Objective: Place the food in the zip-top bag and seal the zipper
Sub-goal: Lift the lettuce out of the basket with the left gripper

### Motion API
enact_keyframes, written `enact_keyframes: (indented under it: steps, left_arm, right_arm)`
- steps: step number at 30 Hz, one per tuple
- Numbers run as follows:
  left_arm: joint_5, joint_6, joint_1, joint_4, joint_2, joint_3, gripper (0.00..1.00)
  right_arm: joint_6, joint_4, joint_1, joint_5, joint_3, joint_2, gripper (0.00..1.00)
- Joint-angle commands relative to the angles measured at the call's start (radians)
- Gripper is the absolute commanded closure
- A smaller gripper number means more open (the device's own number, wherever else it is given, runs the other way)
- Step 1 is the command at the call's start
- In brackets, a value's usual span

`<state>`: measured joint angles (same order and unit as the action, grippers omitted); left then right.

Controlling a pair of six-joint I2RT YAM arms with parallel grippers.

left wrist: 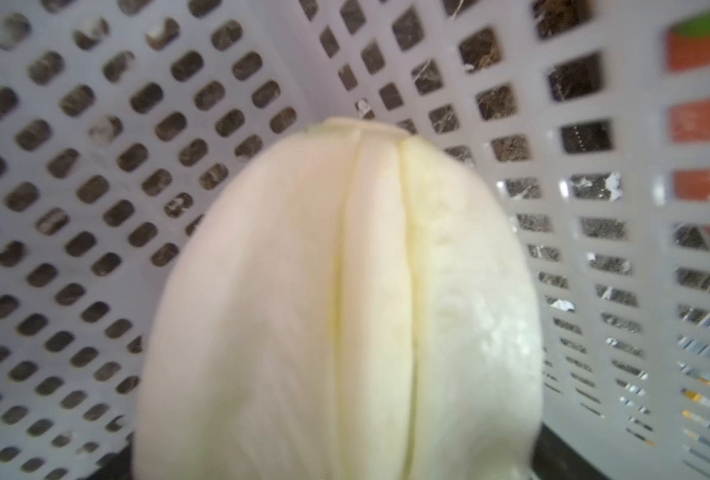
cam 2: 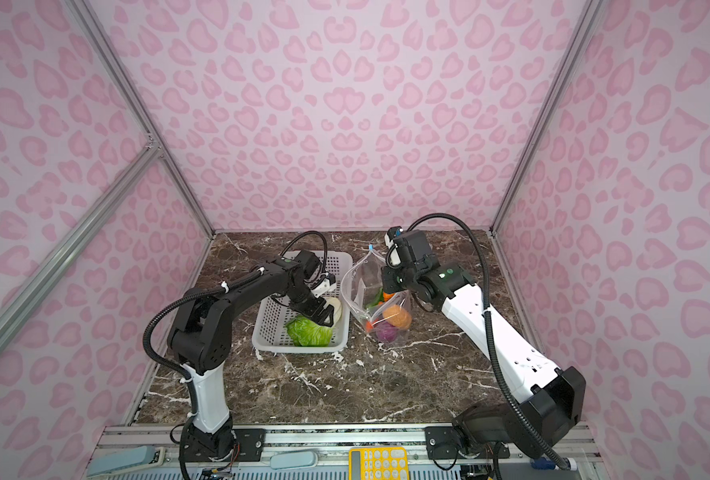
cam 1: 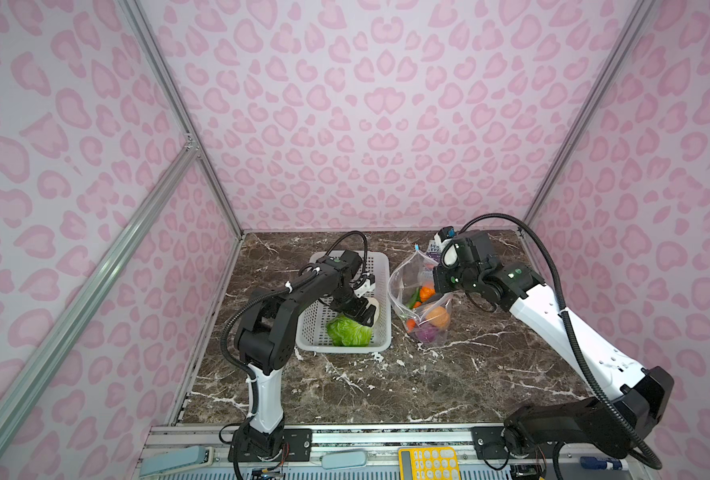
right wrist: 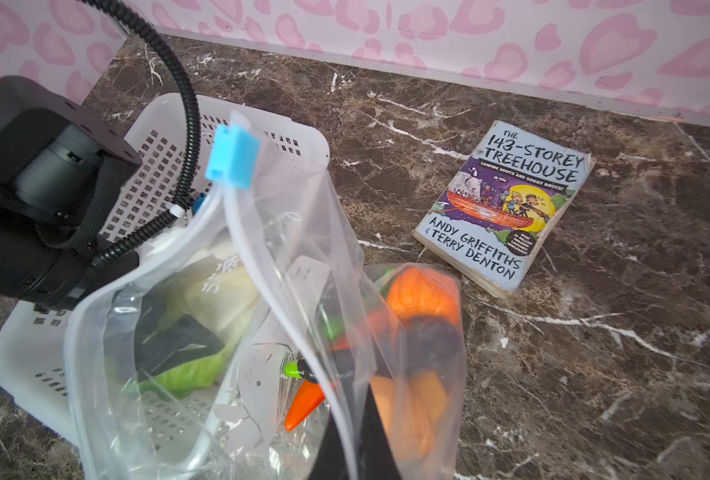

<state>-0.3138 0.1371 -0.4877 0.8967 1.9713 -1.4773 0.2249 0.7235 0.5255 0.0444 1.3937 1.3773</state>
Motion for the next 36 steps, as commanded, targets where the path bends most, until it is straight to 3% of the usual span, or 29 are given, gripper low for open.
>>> enact_keyframes:
  steps: [1,5,14,26,36]
  left_arm:
    - [-0.026,-0.017,-0.01,0.036,-0.004,0.02,0.03]
    - [0.017,-0.022,-0.014,0.037,0.018,0.014,0.0]
    - [0.094,-0.054,-0.01,-0.015,-0.071,0.006,0.49]
    - [0.163,-0.219,0.029,-0.104,-0.353,-0.023,0.49]
    - [-0.055,-0.423,0.027,-0.329,-0.578,0.019,0.51]
  right_arm:
    - [-0.002,-0.026,0.001,-0.008,-0.009,-0.002,1.0]
    - [0.001,-0.03,0.001,-0.003,-0.012,-0.006,1.0]
    - [0.002,-0.031,0.001,-0.012,-0.019,-0.02,1.0]
    - [0.056,-0.071,0.001,-0.027,-0.03,-0.034,1.0]
    - [0.148,-0.151,-0.001,-0.053,-0.061,-0.036,1.0]
